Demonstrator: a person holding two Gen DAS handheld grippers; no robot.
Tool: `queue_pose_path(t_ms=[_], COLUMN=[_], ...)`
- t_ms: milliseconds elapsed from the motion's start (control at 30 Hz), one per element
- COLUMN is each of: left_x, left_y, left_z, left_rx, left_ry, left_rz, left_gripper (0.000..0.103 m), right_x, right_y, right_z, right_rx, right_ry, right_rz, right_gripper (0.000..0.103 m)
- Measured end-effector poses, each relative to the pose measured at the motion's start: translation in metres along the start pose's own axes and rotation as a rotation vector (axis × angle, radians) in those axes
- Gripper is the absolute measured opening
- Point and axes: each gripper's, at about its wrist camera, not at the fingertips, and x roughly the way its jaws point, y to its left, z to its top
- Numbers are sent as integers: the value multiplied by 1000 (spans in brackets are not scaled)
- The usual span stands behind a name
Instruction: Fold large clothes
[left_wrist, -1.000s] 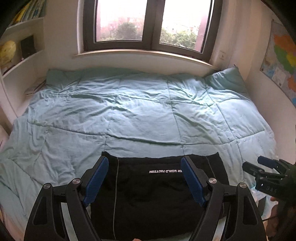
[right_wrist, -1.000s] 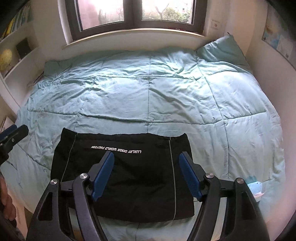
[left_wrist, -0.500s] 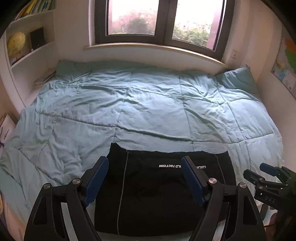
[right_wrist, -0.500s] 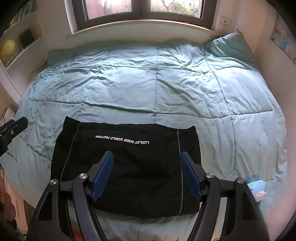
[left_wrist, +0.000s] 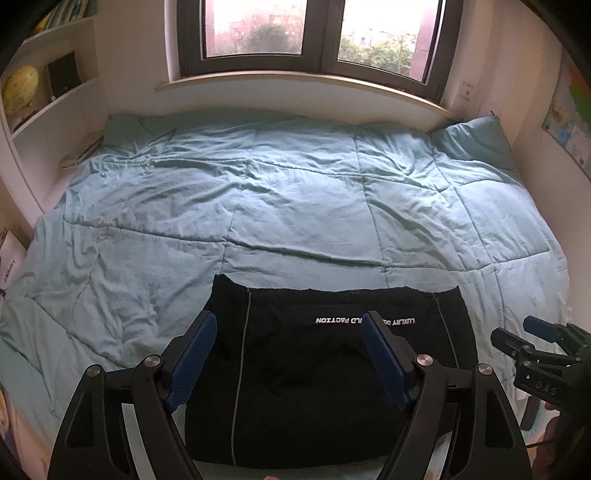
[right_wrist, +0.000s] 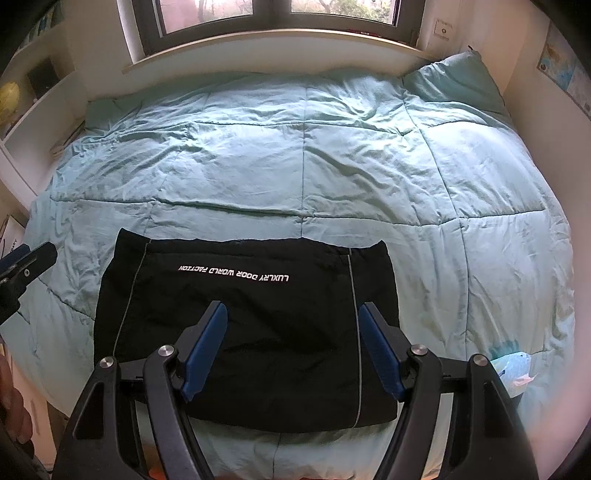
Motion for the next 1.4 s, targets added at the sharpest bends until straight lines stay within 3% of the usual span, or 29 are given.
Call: queue_pose_path(t_ms=[1000, 1400], left_x=[11, -7], left_y=[3, 2], left_z=[4, 4], left_rx=[32, 67], left_ry=[32, -41], left_rz=[51, 43], left_gripper=[82, 82], right_x=[15, 17], right_y=[-2, -5], right_z=[4, 1], right_rx=[5, 20], right_ry=[25, 21], right_rz=[37, 71], right_gripper=[76, 76])
